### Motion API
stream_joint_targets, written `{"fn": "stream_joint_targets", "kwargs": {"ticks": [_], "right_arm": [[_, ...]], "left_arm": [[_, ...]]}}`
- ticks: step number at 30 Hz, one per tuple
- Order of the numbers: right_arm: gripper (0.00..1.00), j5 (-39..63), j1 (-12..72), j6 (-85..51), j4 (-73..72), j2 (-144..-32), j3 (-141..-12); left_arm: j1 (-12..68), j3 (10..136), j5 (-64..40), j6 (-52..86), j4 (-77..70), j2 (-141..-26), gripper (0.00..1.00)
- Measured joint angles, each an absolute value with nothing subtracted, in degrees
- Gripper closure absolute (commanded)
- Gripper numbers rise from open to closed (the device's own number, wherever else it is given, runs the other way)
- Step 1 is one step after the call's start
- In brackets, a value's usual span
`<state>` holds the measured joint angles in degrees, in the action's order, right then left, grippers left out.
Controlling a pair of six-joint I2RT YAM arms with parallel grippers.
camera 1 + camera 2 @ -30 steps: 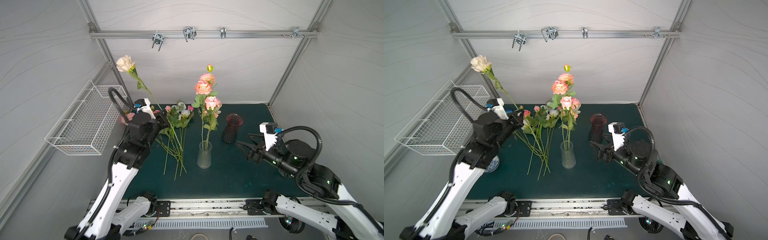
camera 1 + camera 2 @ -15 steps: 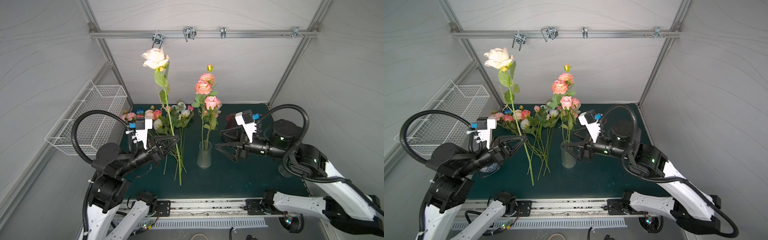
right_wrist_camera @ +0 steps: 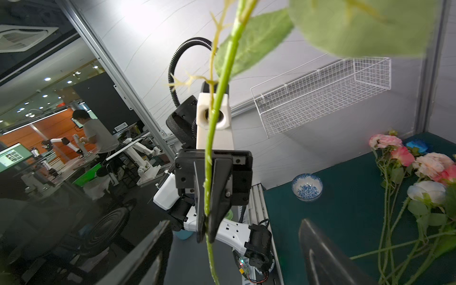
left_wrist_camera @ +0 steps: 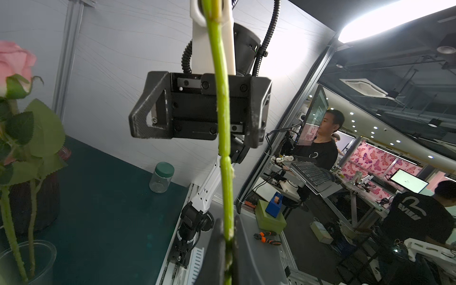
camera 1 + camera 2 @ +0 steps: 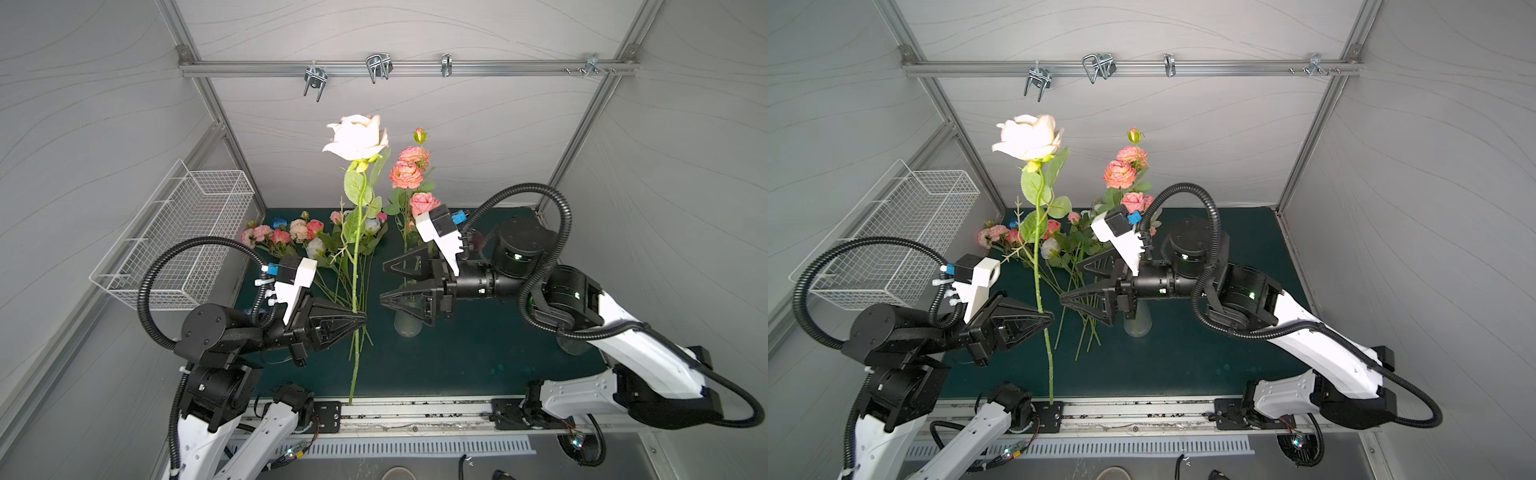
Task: Arrange flowers in a vase
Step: Place the flower in the vase.
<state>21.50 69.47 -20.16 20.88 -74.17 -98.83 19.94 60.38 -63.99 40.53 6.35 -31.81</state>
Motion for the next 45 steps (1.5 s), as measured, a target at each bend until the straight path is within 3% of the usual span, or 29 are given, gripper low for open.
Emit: {"fn": "stream_joint_targets", "kwargs": {"ticks": [10, 16, 17, 18, 20, 21, 22, 28, 34, 45], "right_arm": [[0.56, 23.2, 70.4, -21.1, 19.8, -79.0, -102.0], [1.00, 23.4, 70.5, -21.2, 19.2, -77.8, -100.9], [1.00, 23.2, 70.5, -21.5, 19.0, -77.3, -100.3], [1.00, 23.1, 70.5, -21.8, 19.2, -76.7, -99.7], [1.00, 21.8, 70.5, -21.6, 19.4, -74.8, -97.8], [1.00, 20.9, 70.5, -21.3, 19.5, -73.8, -96.7], [1.00, 19.5, 70.5, -21.1, 19.8, -72.4, -95.3], [1.00, 10.9, 65.5, -18.5, 24.7, -59.8, -86.6], [1.00, 1.0, 55.2, -14.0, 27.8, -50.0, -83.5], [1.00, 4.4, 40.8, -12.2, 22.3, -56.6, -84.3]], "left_arm": [[25.1, 58.9, -63.9, 40.9, 4.0, -33.1, 1.00], [30.9, 58.9, -61.2, 37.4, 6.9, -35.7, 1.00], [31.8, 58.9, -60.5, 36.7, 7.5, -36.3, 1.00], [32.7, 58.9, -59.7, 36.1, 7.7, -36.8, 0.93], [34.1, 59.1, -57.7, 34.5, 8.8, -37.5, 0.47], [34.4, 59.1, -57.0, 34.0, 9.6, -37.7, 0.10], [34.7, 59.1, -55.8, 33.7, 10.6, -37.8, 0.01], [34.9, 59.5, -44.5, 30.3, 18.5, -36.8, 0.00], [34.9, 59.6, -21.8, 26.9, 27.0, -32.4, 0.00], [34.9, 55.8, -2.5, 25.6, 35.0, -27.4, 0.00]]}}
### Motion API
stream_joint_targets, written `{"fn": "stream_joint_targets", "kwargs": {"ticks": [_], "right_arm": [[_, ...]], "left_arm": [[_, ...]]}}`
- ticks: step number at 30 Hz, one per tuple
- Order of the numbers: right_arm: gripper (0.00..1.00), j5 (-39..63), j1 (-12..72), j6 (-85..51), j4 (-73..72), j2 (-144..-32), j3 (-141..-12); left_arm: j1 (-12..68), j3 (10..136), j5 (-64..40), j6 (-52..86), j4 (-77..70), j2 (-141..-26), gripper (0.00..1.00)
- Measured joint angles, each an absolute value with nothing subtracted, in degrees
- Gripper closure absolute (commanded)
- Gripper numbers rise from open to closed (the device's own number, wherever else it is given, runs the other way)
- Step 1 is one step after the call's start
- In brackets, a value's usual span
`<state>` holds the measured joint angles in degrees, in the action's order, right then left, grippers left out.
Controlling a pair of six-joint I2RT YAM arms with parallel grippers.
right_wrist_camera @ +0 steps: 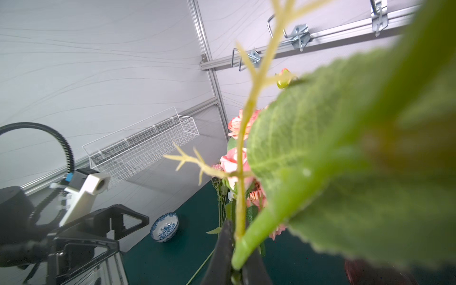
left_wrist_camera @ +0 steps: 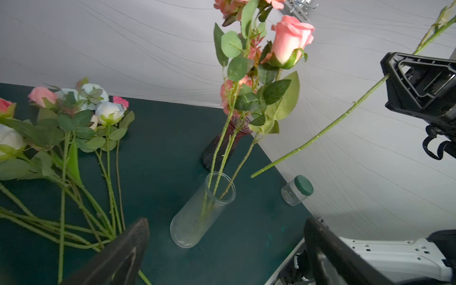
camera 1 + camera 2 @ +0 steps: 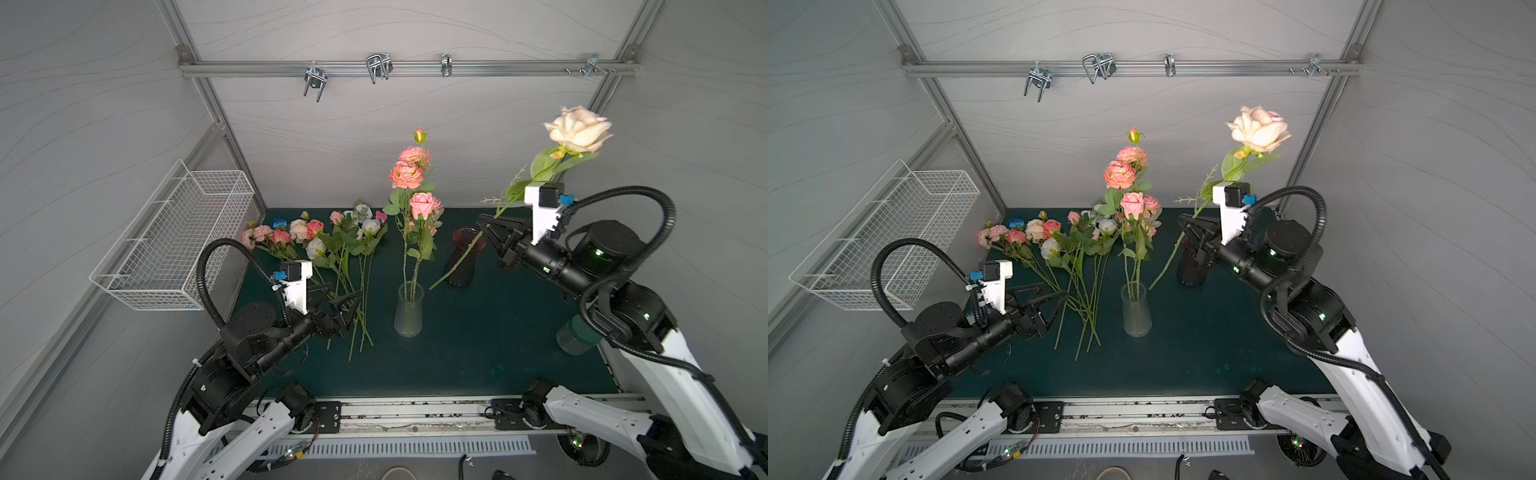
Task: Arrange flowers in a vase
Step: Place the flower in the vase.
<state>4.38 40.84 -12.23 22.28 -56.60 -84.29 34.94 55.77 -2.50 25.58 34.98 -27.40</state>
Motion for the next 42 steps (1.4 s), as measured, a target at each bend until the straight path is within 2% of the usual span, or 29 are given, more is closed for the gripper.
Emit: {"fn": "stream_joint_targets", "kwargs": {"ticks": [7, 15, 16, 19, 23, 27, 31, 33, 38, 39, 42], "right_arm": [[1.00, 7.6, 39.8, -13.7, 18.3, -62.5, -82.3], [1.00, 8.6, 40.1, -14.2, 15.3, -62.7, -76.2], [0.97, 8.4, 40.4, -14.2, 15.1, -62.7, -74.8], [0.79, 6.5, 42.6, -14.2, 14.9, -62.6, -70.8], [0.64, 4.3, 45.9, -13.8, 15.2, -62.6, -66.7], [0.40, 2.8, 47.4, -14.7, 15.1, -62.2, -63.7], [0.28, 1.9, 47.7, -16.1, 15.6, -59.6, -60.2], [0.17, 1.7, 47.7, -16.8, 15.9, -57.9, -59.2], [0.14, 1.7, 47.8, -18.1, 16.4, -54.5, -58.8], [0.09, 1.7, 47.8, -18.4, 16.6, -54.1, -58.8], [0.07, 1.6, 47.8, -19.1, 17.5, -53.3, -58.7]], "left_arm": [[34.9, 55.7, 0.8, 25.3, 37.4, -24.6, 0.00], [34.9, 55.7, 3.0, 25.2, 38.8, -24.3, 0.00], [34.9, 55.7, 3.2, 25.2, 38.8, -24.3, 0.00], [34.9, 55.7, 4.0, 25.2, 39.2, -24.4, 0.00], [34.9, 55.7, 4.4, 25.6, 39.7, -26.0, 0.00], [34.9, 55.7, 5.5, 26.4, 41.0, -29.4, 0.02], [34.9, 55.6, 7.2, 27.7, 42.2, -30.7, 0.03], [34.9, 55.6, 8.4, 28.3, 42.8, -31.1, 0.04], [34.0, 55.1, 10.6, 30.3, 43.5, -34.9, 0.07], [32.7, 54.7, 10.3, 30.7, 43.5, -36.1, 0.08], [25.4, 52.6, 6.8, 32.4, 42.8, -39.1, 0.09]]}}
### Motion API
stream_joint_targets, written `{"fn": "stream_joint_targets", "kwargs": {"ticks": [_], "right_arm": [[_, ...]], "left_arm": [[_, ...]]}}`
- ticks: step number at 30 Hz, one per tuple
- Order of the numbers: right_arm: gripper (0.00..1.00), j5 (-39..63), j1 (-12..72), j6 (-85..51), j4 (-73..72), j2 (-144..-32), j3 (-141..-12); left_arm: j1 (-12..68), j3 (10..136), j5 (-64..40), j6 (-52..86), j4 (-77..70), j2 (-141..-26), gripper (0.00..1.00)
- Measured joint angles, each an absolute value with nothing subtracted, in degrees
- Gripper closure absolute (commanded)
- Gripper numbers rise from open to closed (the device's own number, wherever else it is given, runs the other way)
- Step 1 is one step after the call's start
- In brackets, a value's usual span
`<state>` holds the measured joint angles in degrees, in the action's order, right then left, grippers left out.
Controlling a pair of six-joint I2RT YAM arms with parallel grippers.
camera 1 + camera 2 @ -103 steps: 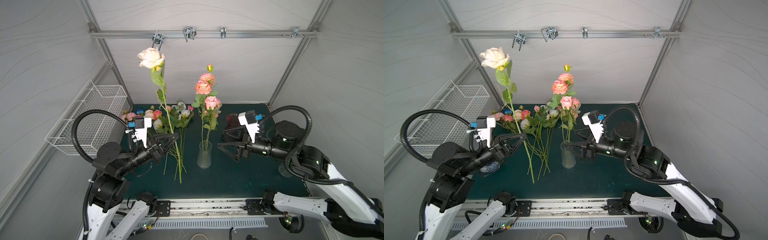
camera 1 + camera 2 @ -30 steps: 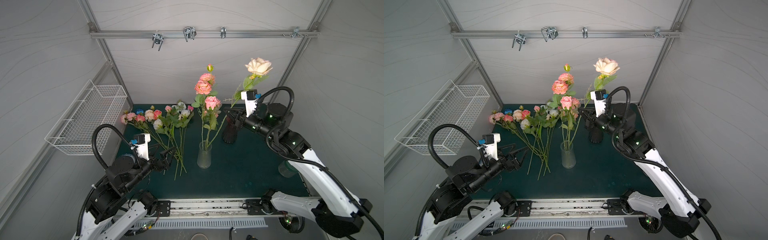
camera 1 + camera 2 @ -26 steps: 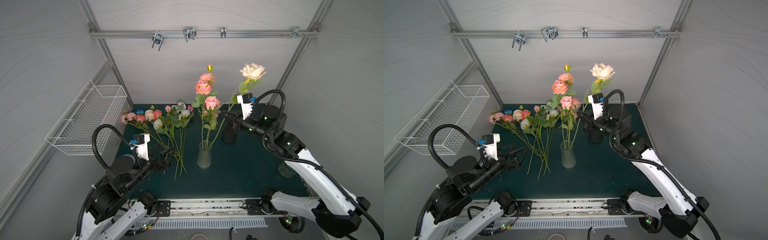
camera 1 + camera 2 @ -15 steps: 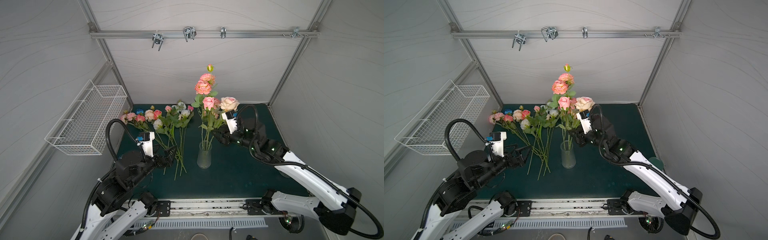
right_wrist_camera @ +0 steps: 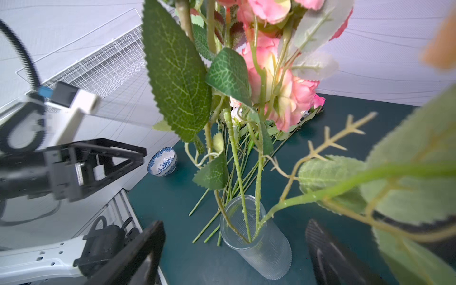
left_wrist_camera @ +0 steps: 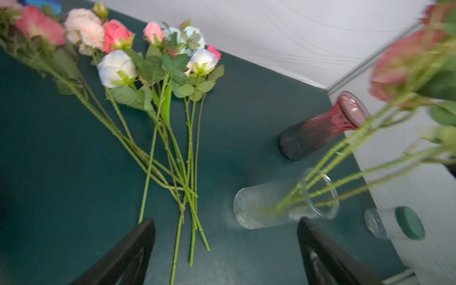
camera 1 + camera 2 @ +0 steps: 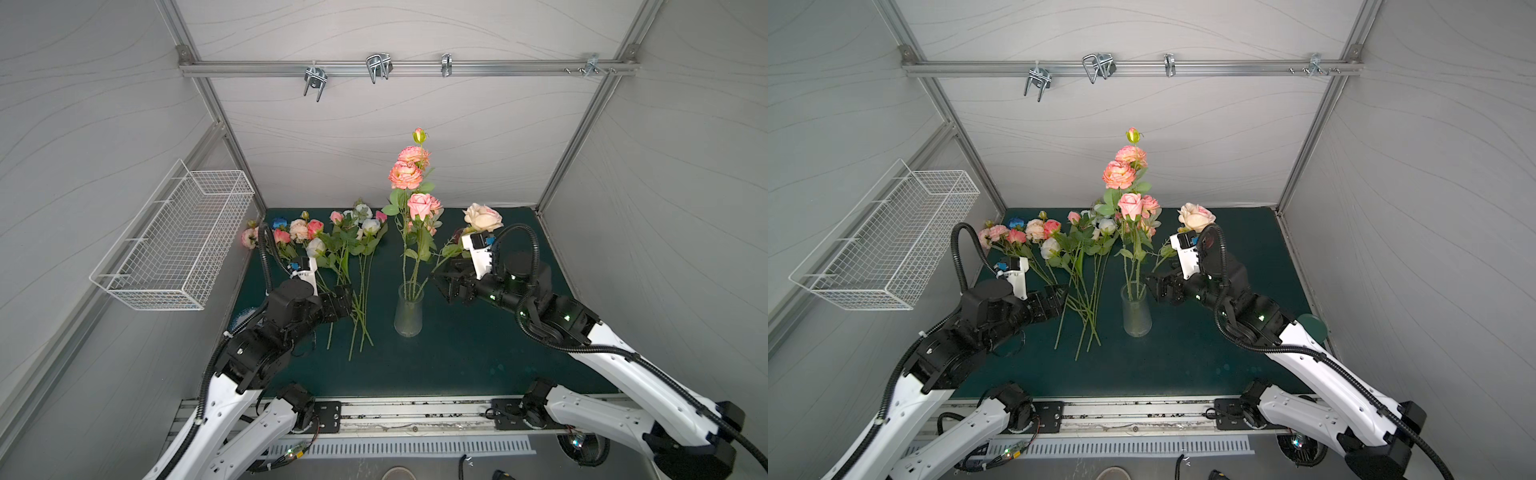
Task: Arrange flowers in a vase
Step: Place the flower in the vase, then pick up the flower from the flowers.
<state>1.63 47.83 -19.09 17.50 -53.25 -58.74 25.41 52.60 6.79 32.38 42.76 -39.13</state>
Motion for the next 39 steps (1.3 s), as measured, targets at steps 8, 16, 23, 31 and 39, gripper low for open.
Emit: {"fn": "stream_joint_targets", "kwargs": {"ticks": [8, 16, 23, 31, 39], "right_arm": [[0.07, 0.9, 47.8, -21.0, 21.5, -48.5, -58.6], [0.10, 1.4, 47.8, -21.6, 22.7, -45.3, -58.5], [0.11, 1.3, 47.8, -21.6, 23.7, -44.1, -58.2], [0.11, 0.6, 47.8, -21.6, 25.0, -41.6, -58.1], [0.11, -0.4, 47.8, -21.4, 26.0, -40.2, -58.1]], "left_arm": [[11.0, 47.9, -1.8, 38.0, 39.2, -47.1, 0.16], [8.6, 47.5, -2.4, 43.6, 30.3, -62.9, 0.45], [8.6, 51.4, -2.4, 45.0, 24.2, -79.0, 0.58], [8.8, 57.2, -1.8, 44.3, 21.1, -91.1, 0.70], [9.4, 61.0, 1.5, 43.4, 21.8, -95.3, 0.75]]}}
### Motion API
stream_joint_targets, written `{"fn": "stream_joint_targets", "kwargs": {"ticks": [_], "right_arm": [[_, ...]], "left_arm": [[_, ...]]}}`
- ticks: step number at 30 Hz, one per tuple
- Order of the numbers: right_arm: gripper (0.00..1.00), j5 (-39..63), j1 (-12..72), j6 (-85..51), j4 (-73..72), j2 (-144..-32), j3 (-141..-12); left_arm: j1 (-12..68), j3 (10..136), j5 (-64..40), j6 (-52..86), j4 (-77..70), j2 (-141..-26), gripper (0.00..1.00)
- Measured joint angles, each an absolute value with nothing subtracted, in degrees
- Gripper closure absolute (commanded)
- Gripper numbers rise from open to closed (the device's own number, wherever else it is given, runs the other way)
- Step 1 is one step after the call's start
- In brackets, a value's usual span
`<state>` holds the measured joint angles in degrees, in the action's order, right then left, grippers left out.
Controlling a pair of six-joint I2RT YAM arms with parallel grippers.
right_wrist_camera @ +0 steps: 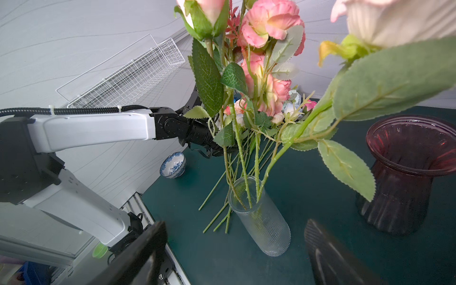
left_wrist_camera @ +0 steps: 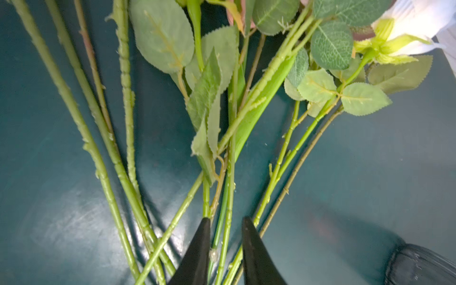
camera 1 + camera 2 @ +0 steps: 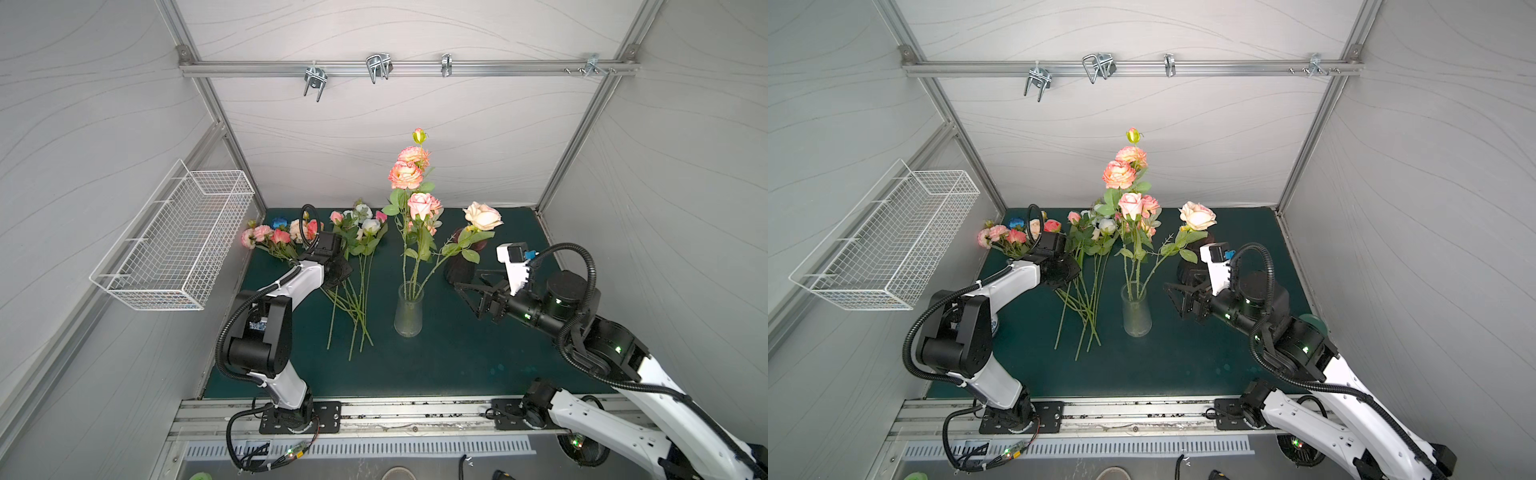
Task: Arrange flowers in a vase
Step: Pick up the flower from the flowers.
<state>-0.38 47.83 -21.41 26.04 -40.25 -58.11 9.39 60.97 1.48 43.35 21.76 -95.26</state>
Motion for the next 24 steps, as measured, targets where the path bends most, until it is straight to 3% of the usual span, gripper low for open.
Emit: {"fn": "stream_joint_targets", "kwargs": {"ticks": [7, 18, 20, 24], "right_arm": [[0.11, -1.0, 47.8, -21.1, 26.2, -39.9, -58.1], [0.11, -1.5, 47.8, -21.1, 26.7, -39.7, -58.1], [0.11, -1.5, 47.8, -21.1, 26.7, -39.7, -58.1], [0.11, -1.5, 47.8, -21.0, 26.7, -39.7, -58.1]], "left_arm": [[9.4, 61.8, 3.7, 43.3, 22.9, -98.4, 0.80], [9.5, 63.0, 4.4, 43.0, 22.9, -101.7, 0.80], [9.5, 63.1, 4.5, 43.0, 22.9, -101.8, 0.83], [9.5, 63.1, 4.7, 42.8, 22.5, -101.8, 1.00]]}}
